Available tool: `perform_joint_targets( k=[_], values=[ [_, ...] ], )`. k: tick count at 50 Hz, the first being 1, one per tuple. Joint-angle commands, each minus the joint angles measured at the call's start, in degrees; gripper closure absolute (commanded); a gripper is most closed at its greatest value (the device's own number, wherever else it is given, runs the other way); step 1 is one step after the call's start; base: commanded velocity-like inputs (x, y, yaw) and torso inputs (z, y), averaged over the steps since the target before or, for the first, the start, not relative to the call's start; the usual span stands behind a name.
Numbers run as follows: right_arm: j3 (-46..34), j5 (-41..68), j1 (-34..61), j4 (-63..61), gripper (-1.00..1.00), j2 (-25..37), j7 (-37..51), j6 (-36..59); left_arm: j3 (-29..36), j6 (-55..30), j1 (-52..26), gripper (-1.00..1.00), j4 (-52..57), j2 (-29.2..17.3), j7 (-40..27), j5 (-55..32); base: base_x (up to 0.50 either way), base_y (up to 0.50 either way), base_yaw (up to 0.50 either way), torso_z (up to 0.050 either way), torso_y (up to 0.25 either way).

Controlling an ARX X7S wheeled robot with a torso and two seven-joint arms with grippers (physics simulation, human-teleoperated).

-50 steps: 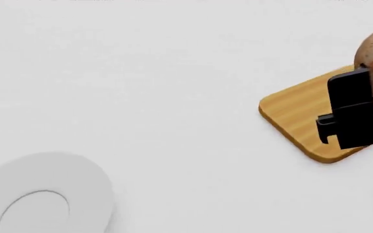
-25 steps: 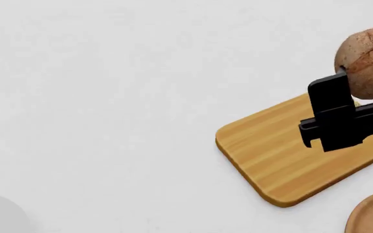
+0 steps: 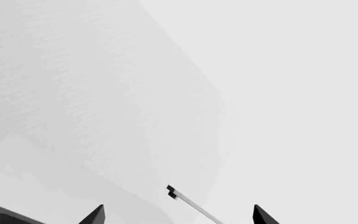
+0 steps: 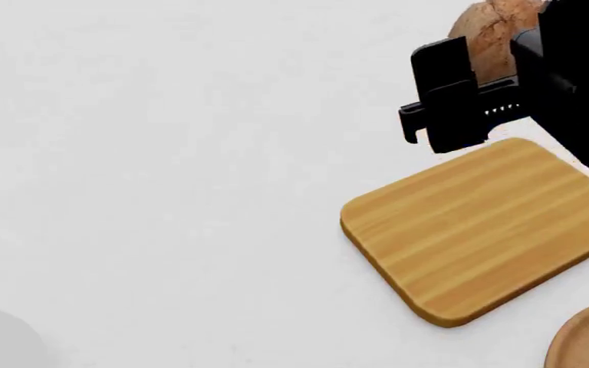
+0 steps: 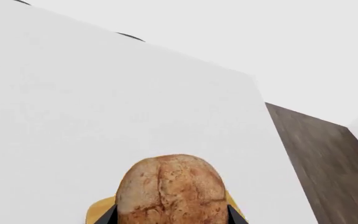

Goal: Place all breads on the cutting board.

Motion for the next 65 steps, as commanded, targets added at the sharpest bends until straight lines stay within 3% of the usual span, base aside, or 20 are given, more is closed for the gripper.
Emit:
perform_joint_targets(
  k=[1,23,65],
  values=[
    [-2.9,-9.8,2.3,15.0,1.00,-7.6,-12.3,0.5,0.0,0.4,0.2,-1.00,-0.1,-0.1,-0.2,0.0,0.00,0.00,0.00,0.000,0.000],
    [-5.6,-14.7,-9.2,26.3,1.00,-12.1,-20.2,-7.8,0.2,0.4,0.4,-1.00,0.0,-0.5,-0.5,-0.3,0.00,0.00,0.00,0.000,0.000],
    [-9.3,-18.5,-15.8,30.6,1.00,-11.4,-22.8,-10.2,0.5,0.3,0.6,-1.00,0.1,-1.1,-1.1,-0.5,0.00,0.00,0.00,0.000,0.000]
  ],
)
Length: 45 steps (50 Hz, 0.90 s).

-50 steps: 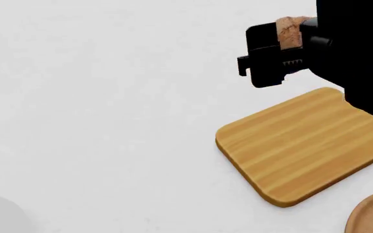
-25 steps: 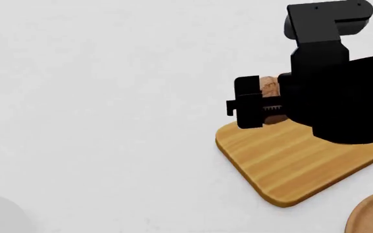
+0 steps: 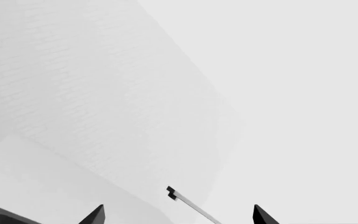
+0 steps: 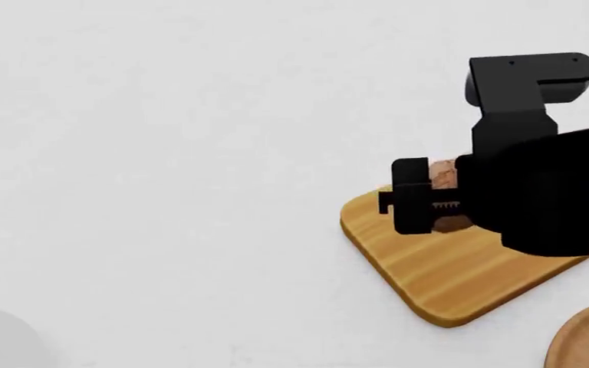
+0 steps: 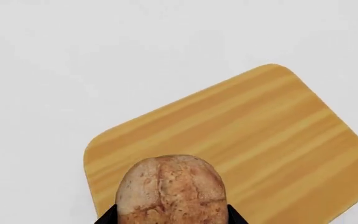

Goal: Place all breads on the cutting board.

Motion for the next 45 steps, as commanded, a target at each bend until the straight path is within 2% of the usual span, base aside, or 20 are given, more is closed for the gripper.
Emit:
perform_joint_targets(
  k=[1,24,45],
  values=[
    [-1.0,-2.9,-1.3,1.7,1.00,-0.4,-2.5,-1.0,0.1,-0.3,0.1,-1.00,0.2,-0.3,-0.2,-0.1,0.00,0.00,0.00,0.000,0.000],
    [-3.8,-7.2,-3.1,6.7,1.00,-2.7,-6.7,-3.6,0.2,0.2,0.3,-1.00,0.1,-0.5,-0.4,-0.4,0.00,0.00,0.00,0.000,0.000],
    [-4.7,-8.2,-4.3,7.1,1.00,-2.7,-6.6,-4.0,0.4,0.1,0.4,-1.00,0.4,-0.8,-0.6,-0.5,0.00,0.00,0.00,0.000,0.000]
  ],
)
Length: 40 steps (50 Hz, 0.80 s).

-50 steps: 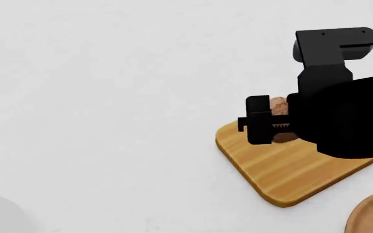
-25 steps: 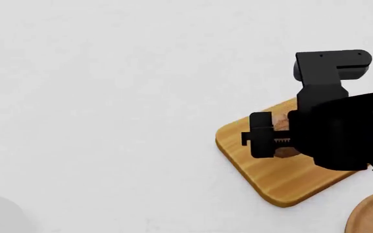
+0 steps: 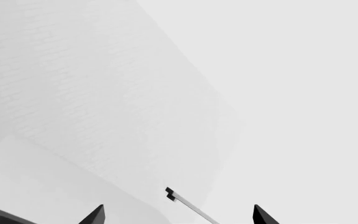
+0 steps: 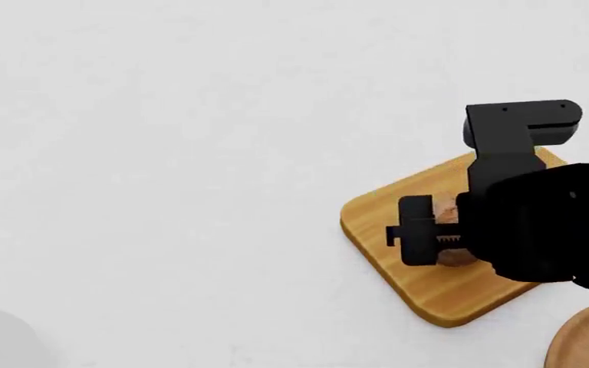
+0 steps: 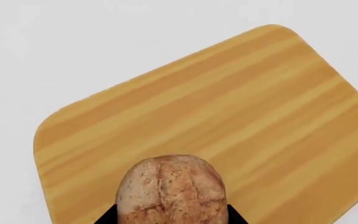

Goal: Place all breads on the cutting board.

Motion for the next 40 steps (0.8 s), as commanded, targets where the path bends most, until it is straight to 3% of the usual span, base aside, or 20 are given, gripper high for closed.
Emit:
perform_joint_targets(
  k=[1,11,12,40],
  values=[
    [-0.6,-1.9,-0.8,0.3,1.00,-0.1,-1.0,-0.1,0.1,0.0,0.1,-1.00,0.2,-0.2,-0.1,-0.2,0.00,0.00,0.00,0.000,0.000],
    [-1.5,-3.2,-1.1,1.1,1.00,-0.2,-2.2,-0.7,0.3,0.4,0.1,-1.00,-0.2,-0.3,0.0,-0.1,0.00,0.00,0.00,0.000,0.000],
    [-1.7,-3.4,-1.0,0.8,-1.00,-0.2,-2.2,-0.5,0.3,0.3,0.0,-1.00,-0.2,-0.3,-0.1,-0.1,0.00,0.00,0.00,0.000,0.000],
    [5.9,5.7,10.9,-17.4,-1.00,8.5,11.1,6.4,0.5,-0.1,0.1,-1.00,0.0,-0.6,-0.8,-0.1,0.00,0.00,0.00,0.000,0.000]
  ],
)
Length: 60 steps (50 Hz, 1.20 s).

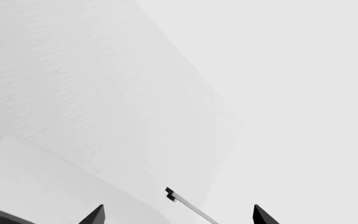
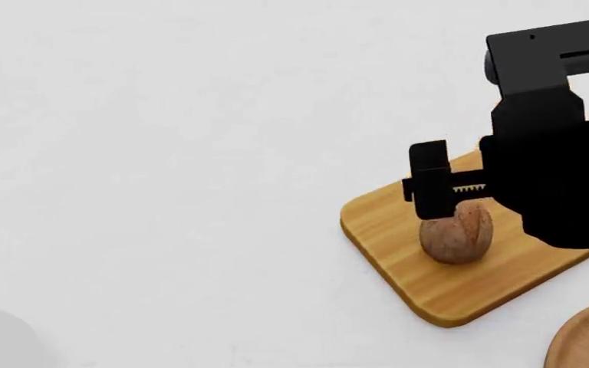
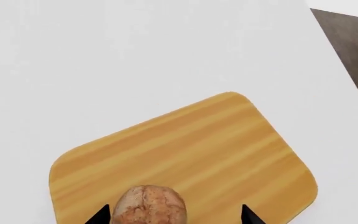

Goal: Place all breads on the cutting board.

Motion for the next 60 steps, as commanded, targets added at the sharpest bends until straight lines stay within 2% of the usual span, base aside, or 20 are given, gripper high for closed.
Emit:
perform_joint_targets(
  k=[1,9,11,17,22,31,53,60],
  values=[
    [4.3,5.2,5.8,-7.6,-1.00,4.4,6.2,2.8,0.2,0.0,0.0,-1.00,0.0,-0.1,-0.2,0.1,0.00,0.00,0.00,0.000,0.000],
    [7.8,16.4,11.4,-16.6,-1.00,10.7,17.6,8.9,0.3,0.1,0.1,-1.00,0.0,-0.2,-0.2,0.0,0.00,0.00,0.00,0.000,0.000],
    [8.6,23.1,12.8,-19.7,-1.00,13.9,22.6,10.4,0.2,0.4,0.2,-1.00,0.0,-0.1,-0.2,0.0,0.00,0.00,0.00,0.000,0.000],
    [8.8,32.3,14.0,-25.1,-1.00,20.3,29.5,11.1,0.3,0.5,0.2,-1.00,0.0,-0.2,-0.3,0.0,0.00,0.00,0.00,0.000,0.000],
    [9.1,40.7,13.9,-31.2,-1.00,29.0,34.4,9.9,0.4,0.5,0.2,-1.00,0.0,-0.3,-0.3,0.0,0.00,0.00,0.00,0.000,0.000],
    [10.8,42.1,6.2,-39.4,-1.00,41.7,30.2,3.4,0.8,-3.9,0.6,-1.00,4.9,-0.7,-2.0,-0.1,0.00,0.00,0.00,0.000,0.000],
    [8.9,41.6,-0.3,-45.3,-1.00,52.2,24.6,-1.9,0.7,-2.4,0.2,-1.00,2.7,-1.2,-1.5,-0.4,0.00,0.00,0.00,0.000,0.000],
    [7.2,41.1,-2.3,-44.4,-1.00,52.3,24.9,-3.0,0.7,-3.3,0.3,-1.00,3.6,-1.3,-1.9,-0.5,0.00,0.00,0.00,0.000,0.000]
  ],
)
